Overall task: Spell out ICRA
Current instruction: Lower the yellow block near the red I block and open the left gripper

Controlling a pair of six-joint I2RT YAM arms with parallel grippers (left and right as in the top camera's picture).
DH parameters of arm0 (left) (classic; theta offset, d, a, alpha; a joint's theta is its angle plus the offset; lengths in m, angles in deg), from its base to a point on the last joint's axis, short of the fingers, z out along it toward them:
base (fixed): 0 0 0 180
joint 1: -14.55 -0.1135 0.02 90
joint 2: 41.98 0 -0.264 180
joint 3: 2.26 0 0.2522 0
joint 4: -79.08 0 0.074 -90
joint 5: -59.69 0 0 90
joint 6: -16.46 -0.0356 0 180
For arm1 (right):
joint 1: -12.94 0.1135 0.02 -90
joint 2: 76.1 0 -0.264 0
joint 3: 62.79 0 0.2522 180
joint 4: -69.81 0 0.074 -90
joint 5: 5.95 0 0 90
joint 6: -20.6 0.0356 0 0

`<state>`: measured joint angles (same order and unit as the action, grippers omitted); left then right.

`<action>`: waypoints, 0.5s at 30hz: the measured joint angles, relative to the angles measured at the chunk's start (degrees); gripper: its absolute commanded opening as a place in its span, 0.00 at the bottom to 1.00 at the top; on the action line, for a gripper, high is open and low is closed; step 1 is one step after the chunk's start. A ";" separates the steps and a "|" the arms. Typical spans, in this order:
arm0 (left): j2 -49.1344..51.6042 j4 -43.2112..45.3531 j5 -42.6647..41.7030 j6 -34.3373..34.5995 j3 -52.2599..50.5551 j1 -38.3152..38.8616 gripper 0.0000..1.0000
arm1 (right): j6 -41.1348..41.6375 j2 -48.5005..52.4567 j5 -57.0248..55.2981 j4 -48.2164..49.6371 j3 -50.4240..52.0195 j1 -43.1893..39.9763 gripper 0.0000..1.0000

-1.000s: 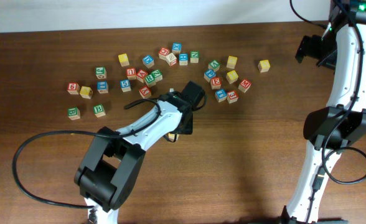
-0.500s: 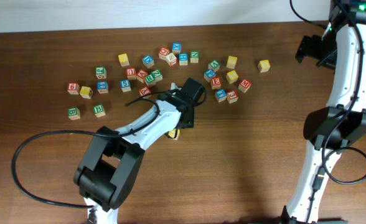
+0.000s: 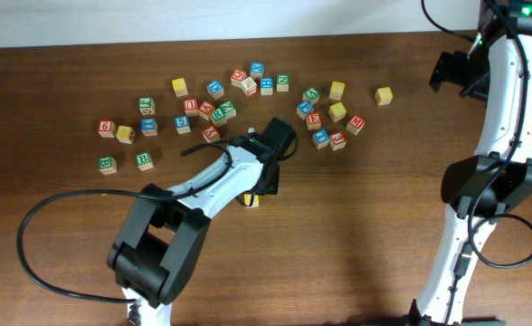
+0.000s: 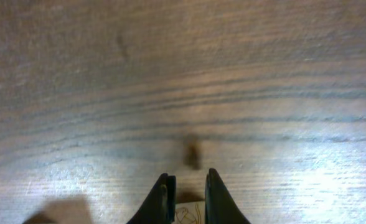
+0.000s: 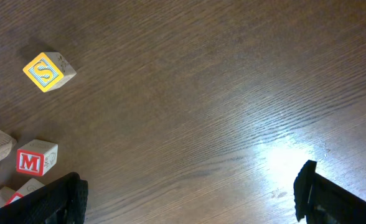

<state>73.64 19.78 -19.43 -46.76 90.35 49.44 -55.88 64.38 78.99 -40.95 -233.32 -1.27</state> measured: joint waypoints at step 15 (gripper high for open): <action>0.00 1.31 -0.11 0.92 -0.02 -1.92 0.24 | 0.04 0.00 -0.02 0.02 0.00 0.00 0.98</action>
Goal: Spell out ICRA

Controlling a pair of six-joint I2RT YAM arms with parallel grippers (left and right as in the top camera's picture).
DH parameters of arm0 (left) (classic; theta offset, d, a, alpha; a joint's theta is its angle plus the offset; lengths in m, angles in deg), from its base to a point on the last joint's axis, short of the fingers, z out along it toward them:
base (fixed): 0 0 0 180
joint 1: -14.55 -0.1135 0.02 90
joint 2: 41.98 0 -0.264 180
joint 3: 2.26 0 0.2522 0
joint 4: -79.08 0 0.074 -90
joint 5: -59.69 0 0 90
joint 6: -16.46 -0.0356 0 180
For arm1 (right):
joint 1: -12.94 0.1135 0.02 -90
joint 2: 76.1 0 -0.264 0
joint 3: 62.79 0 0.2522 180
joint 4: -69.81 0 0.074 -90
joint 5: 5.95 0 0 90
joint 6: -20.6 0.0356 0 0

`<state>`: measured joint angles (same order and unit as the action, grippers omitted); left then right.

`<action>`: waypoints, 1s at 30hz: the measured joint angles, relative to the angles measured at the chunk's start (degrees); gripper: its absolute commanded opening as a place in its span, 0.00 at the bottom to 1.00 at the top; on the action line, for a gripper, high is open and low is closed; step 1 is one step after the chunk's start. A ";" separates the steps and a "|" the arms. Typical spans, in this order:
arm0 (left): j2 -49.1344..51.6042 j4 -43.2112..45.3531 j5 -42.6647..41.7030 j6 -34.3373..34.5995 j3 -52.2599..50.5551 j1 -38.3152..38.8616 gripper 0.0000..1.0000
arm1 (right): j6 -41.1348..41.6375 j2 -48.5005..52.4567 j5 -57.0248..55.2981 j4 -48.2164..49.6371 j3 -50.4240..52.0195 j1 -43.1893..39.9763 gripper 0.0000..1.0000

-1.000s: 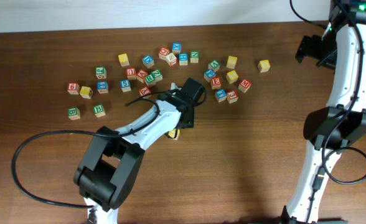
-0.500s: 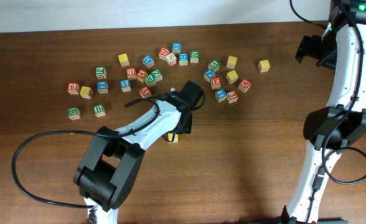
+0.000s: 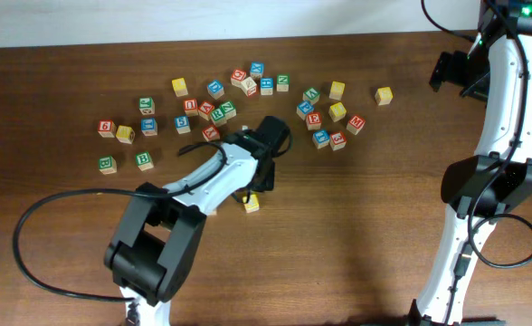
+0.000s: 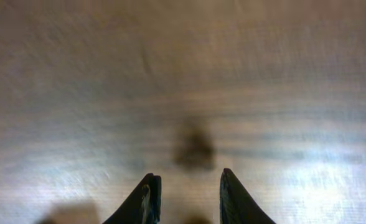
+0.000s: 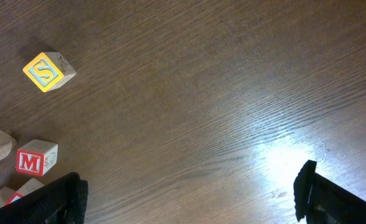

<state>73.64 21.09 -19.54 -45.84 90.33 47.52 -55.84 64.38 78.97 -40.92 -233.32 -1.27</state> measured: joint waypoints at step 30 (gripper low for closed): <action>0.04 -7.72 3.67 -9.77 5.79 -1.66 0.05 | -0.02 0.00 0.00 -0.02 0.00 0.00 0.98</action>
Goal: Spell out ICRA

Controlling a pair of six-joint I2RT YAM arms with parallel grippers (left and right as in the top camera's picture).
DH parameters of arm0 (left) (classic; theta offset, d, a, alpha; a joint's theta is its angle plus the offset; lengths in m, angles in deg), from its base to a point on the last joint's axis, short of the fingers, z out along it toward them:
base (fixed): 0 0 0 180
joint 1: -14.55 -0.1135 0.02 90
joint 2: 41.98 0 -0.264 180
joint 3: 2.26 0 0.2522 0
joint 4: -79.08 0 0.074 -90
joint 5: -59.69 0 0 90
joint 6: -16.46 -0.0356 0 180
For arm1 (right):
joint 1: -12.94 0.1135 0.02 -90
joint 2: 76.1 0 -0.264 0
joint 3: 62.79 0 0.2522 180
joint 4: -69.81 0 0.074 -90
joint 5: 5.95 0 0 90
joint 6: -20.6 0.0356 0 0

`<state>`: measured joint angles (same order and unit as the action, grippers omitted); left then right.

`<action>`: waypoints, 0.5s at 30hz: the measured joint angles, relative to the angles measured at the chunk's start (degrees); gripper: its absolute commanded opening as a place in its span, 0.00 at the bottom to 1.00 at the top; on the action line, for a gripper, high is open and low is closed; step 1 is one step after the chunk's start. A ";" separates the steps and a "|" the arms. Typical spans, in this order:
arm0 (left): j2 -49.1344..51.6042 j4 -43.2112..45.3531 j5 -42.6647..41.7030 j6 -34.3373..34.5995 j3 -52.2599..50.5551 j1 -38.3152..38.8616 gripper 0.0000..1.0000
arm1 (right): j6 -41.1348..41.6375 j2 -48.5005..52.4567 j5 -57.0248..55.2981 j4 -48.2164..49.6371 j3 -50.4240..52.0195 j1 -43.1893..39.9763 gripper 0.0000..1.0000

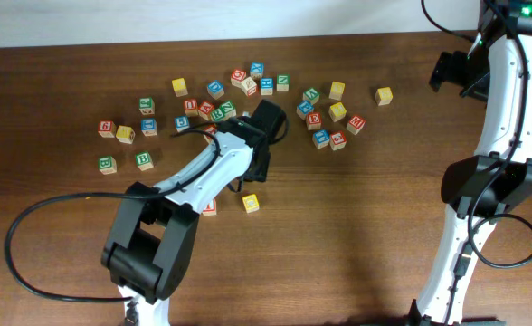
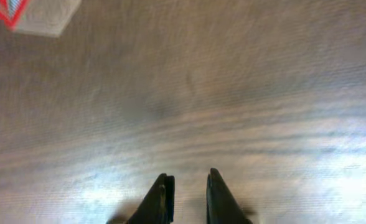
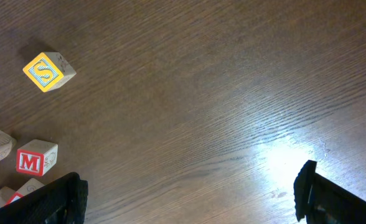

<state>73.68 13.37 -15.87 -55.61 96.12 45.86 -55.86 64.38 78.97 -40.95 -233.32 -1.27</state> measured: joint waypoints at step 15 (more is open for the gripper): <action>0.02 -4.57 -5.01 0.26 -0.42 0.00 0.00 | -0.04 0.00 0.02 0.02 0.00 0.02 0.98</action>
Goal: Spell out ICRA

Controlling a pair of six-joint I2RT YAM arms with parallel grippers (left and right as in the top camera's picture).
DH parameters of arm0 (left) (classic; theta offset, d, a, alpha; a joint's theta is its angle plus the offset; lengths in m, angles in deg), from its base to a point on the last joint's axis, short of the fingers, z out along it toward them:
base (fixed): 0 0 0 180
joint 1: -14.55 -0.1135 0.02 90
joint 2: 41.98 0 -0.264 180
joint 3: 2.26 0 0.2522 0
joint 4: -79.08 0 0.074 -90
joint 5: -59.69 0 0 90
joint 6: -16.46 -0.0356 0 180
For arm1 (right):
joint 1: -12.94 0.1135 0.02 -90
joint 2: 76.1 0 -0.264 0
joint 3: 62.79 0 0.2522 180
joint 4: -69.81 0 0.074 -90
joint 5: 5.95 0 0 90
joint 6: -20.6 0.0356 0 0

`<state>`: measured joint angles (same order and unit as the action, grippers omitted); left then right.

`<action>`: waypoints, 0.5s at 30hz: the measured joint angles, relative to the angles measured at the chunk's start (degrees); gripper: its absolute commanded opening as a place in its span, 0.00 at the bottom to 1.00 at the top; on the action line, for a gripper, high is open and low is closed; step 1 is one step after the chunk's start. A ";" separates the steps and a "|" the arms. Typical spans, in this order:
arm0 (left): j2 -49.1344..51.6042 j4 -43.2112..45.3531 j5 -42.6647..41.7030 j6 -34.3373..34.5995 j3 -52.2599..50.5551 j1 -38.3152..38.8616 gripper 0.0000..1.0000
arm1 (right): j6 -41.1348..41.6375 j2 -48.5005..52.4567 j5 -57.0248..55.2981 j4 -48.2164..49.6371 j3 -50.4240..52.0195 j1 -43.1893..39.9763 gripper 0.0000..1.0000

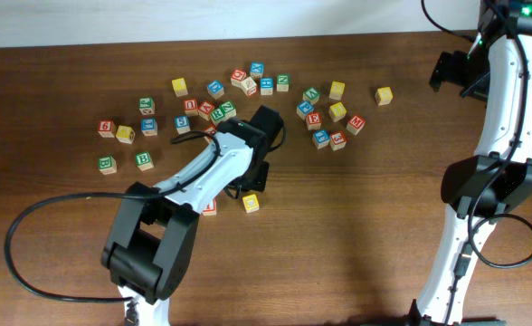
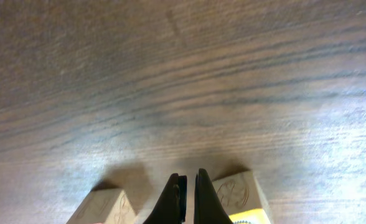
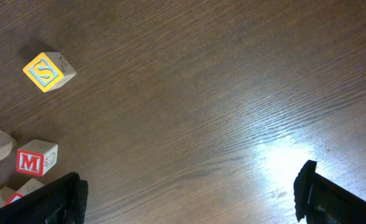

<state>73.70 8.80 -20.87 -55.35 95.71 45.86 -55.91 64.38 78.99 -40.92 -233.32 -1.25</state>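
Observation:
Two wooden letter blocks lie apart on the front part of the brown table (image 1: 356, 235): a red-lettered block (image 1: 209, 206) and a yellow block (image 1: 251, 202). My left gripper (image 1: 237, 190) points down between them. In the left wrist view its jaws (image 2: 185, 190) are shut on nothing, with the plain-sided block (image 2: 103, 208) to their left and the yellow-faced block (image 2: 238, 194) to their right. Several more letter blocks (image 1: 216, 109) are scattered along the back. My right gripper (image 3: 189, 199) stands wide open and holds nothing, high at the back right.
A yellow S block (image 3: 48, 72) and a red M block (image 3: 35, 160) lie at the right end of the scatter. The right arm's base (image 1: 488, 186) stands at the right edge. A black cable (image 1: 31, 263) loops at the front left.
My left gripper has come forward from bare wood near the back scatter to the spot between the two front blocks. Its jaws have closed further. The right arm has not moved.
My left gripper was shut on a yellow block at the table's front middle. Then its jaws stood open and the block lay free on the wood. Then it was farther back over bare wood, and now it is shut between the yellow and red-lettered blocks.

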 measured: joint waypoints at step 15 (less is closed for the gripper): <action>1.01 -5.51 -4.55 0.00 -1.05 0.00 0.00 | 0.04 0.00 -0.02 0.00 0.00 -0.02 0.98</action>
<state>74.71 3.30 -25.42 -55.35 94.66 45.86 -55.86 64.38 78.97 -40.92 -233.32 -1.27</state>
